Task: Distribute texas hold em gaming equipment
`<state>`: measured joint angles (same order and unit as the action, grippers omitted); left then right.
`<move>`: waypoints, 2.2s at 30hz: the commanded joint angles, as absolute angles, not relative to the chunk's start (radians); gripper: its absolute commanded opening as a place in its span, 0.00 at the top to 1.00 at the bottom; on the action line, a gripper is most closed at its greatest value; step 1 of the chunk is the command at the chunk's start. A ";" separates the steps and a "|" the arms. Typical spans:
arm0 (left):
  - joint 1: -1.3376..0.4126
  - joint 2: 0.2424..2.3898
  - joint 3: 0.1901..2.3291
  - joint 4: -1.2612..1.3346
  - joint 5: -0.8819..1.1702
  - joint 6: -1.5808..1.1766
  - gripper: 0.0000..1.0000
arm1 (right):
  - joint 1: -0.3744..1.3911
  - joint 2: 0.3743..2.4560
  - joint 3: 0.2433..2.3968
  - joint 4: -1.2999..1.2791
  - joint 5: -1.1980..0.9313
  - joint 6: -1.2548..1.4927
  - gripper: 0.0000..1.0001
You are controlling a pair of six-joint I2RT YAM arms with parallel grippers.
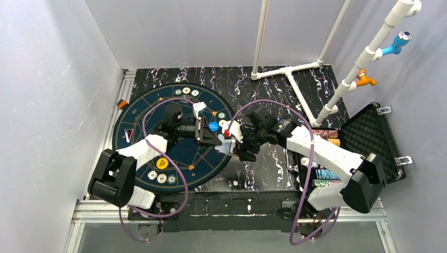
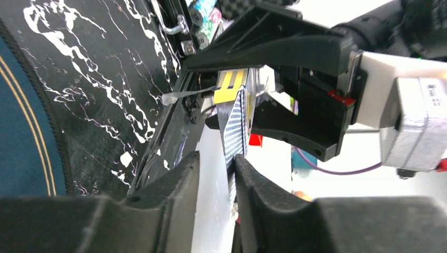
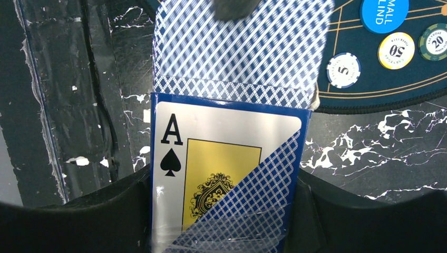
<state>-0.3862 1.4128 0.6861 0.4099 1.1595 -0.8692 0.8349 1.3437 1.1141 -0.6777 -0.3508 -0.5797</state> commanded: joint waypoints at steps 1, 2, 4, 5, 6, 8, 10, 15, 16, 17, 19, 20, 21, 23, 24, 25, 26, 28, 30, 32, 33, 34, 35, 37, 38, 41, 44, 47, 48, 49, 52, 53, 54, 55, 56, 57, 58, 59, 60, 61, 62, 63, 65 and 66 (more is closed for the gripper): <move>-0.324 1.393 0.692 0.403 1.171 -0.868 0.75 | 0.832 1.327 1.144 -0.641 -0.375 -0.579 0.99; -0.315 1.388 0.688 0.403 1.173 -0.868 0.78 | 0.832 1.326 1.143 -0.640 -0.376 -0.578 0.99; -0.304 1.377 0.684 0.402 1.181 -0.865 0.83 | 0.829 1.325 1.137 -0.636 -0.376 -0.575 0.99; -0.301 1.370 0.684 0.403 1.184 -0.867 0.86 | 0.829 1.325 1.134 -0.633 -0.376 -0.574 0.99; -0.297 1.366 0.685 0.403 1.189 -0.868 0.88 | 0.827 1.325 1.133 -0.631 -0.374 -0.573 0.99; -0.293 1.359 0.688 0.403 1.197 -0.872 0.92 | 0.827 1.327 1.128 -0.629 -0.372 -0.572 0.99; -0.285 1.352 0.689 0.403 1.203 -0.875 0.98 | 0.827 1.327 1.125 -0.627 -0.367 -0.573 0.99; -0.240 1.333 0.689 0.403 1.221 -0.892 1.00 | 0.824 1.323 1.118 -0.622 -0.343 -0.571 0.99; -0.224 1.329 0.692 0.403 1.226 -0.894 1.00 | 0.822 1.322 1.115 -0.620 -0.338 -0.571 0.99; -0.211 1.324 0.693 0.403 1.230 -0.898 1.00 | 0.820 1.322 1.112 -0.617 -0.334 -0.569 0.99; -0.185 1.319 0.698 0.403 1.242 -0.904 1.00 | 0.816 1.321 1.107 -0.615 -0.333 -0.565 0.99; -0.174 1.317 0.700 0.403 1.247 -0.907 1.00 | 0.815 1.319 1.105 -0.610 -0.332 -0.564 0.99; -0.162 1.315 0.702 0.402 1.252 -0.910 1.00 | 0.813 1.321 1.104 -0.610 -0.329 -0.561 0.99; -0.135 1.314 0.710 0.403 1.260 -0.917 1.00 | 0.807 1.323 1.100 -0.608 -0.326 -0.558 0.99; -0.118 1.317 0.715 0.403 1.265 -0.921 1.00 | 0.803 1.322 1.099 -0.607 -0.327 -0.557 0.99; -0.098 1.321 0.720 0.402 1.271 -0.922 1.00 | 0.799 1.322 1.096 -0.605 -0.324 -0.555 0.99; -0.076 1.325 0.724 0.403 1.276 -0.921 1.00 | 0.796 1.322 1.095 -0.607 -0.324 -0.555 0.99; -0.029 1.335 0.728 0.404 1.288 -0.915 1.00 | 0.790 1.322 1.092 -0.606 -0.326 -0.555 0.99; 0.016 1.348 0.731 0.405 1.304 -0.905 1.00 | 0.782 1.321 1.090 -0.603 -0.331 -0.550 0.99; 0.067 1.365 0.739 0.402 1.313 -0.884 1.00 | 0.776 1.322 1.089 -0.599 -0.334 -0.547 0.99; 0.087 1.378 0.746 0.398 1.311 -0.869 1.00 | 0.772 1.324 1.089 -0.598 -0.336 -0.545 0.99; 0.103 1.394 0.755 0.382 1.302 -0.848 1.00 | 0.766 1.326 1.090 -0.597 -0.339 -0.543 0.99; 0.116 1.408 0.772 0.333 1.285 -0.800 1.00 | 0.760 1.328 1.091 -0.597 -0.343 -0.542 0.99; 0.124 1.432 0.833 0.013 1.164 -0.582 1.00 | 0.746 1.331 1.096 -0.595 -0.355 -0.540 0.99; 0.113 1.445 0.869 -0.129 1.101 -0.451 1.00 | 0.740 1.333 1.099 -0.594 -0.357 -0.541 0.99; 0.100 1.488 0.864 -0.199 0.977 -0.374 1.00 | 0.723 1.336 1.103 -0.595 -0.369 -0.541 0.99; 0.099 1.527 0.860 -0.204 0.885 -0.349 1.00 | 0.715 1.339 1.102 -0.595 -0.372 -0.543 0.99; 0.094 1.576 0.862 -0.171 0.840 -0.351 1.00 | 0.713 1.339 1.095 -0.589 -0.374 -0.543 0.99; 0.088 1.596 0.866 -0.163 0.835 -0.356 1.00 | 0.712 1.341 1.093 -0.586 -0.375 -0.542 0.99; 0.078 1.612 0.867 -0.155 0.830 -0.361 1.00 | 0.711 1.342 1.091 -0.584 -0.376 -0.543 0.99; 0.045 1.642 0.861 -0.121 0.801 -0.371 1.00 | 0.708 1.344 1.086 -0.575 -0.379 -0.538 0.99; 0.032 1.653 0.859 -0.113 0.791 -0.376 1.00 | 0.707 1.344 1.084 -0.572 -0.379 -0.536 0.99; 0.018 1.662 0.859 -0.106 0.783 -0.383 1.00 | 0.707 1.344 1.082 -0.570 -0.379 -0.535 0.99; 0.012 1.670 0.858 -0.098 0.775 -0.389 1.00 | 0.706 1.344 1.080 -0.568 -0.380 -0.535 0.99; -0.026 1.678 0.856 -0.092 0.766 -0.393 1.00 | 0.704 1.343 1.078 -0.567 -0.381 -0.533 0.99; -0.044 1.684 0.855 -0.083 0.757 -0.399 1.00 | 0.704 1.342 1.076 -0.565 -0.381 -0.534 0.99; -0.061 1.689 0.853 -0.070 0.749 -0.409 1.00 | 0.703 1.341 1.074 -0.563 -0.381 -0.534 0.99; -0.077 1.695 0.852 -0.061 0.739 -0.417 1.00 | 0.701 1.340 1.072 -0.562 -0.380 -0.533 0.99; -0.091 1.702 0.853 -0.049 0.736 -0.426 1.00 | 0.701 1.338 1.070 -0.561 -0.382 -0.533 0.99; -0.109 1.714 0.856 -0.038 0.733 -0.434 1.00 | 0.700 1.337 1.069 -0.560 -0.382 -0.532 0.99; -0.121 1.719 0.861 -0.033 0.729 -0.441 1.00 | 0.700 1.335 1.067 -0.561 -0.382 -0.533 0.99; -0.142 1.730 0.865 -0.018 0.724 -0.450 1.00 | 0.698 1.333 1.065 -0.560 -0.382 -0.534 0.99; -0.170 1.743 0.870 -0.006 0.710 -0.469 1.00 | 0.697 1.330 1.062 -0.560 -0.383 -0.534 0.99; -0.193 1.756 0.873 0.033 0.706 -0.479 1.00 | 0.696 1.327 1.059 -0.560 -0.383 -0.533 0.99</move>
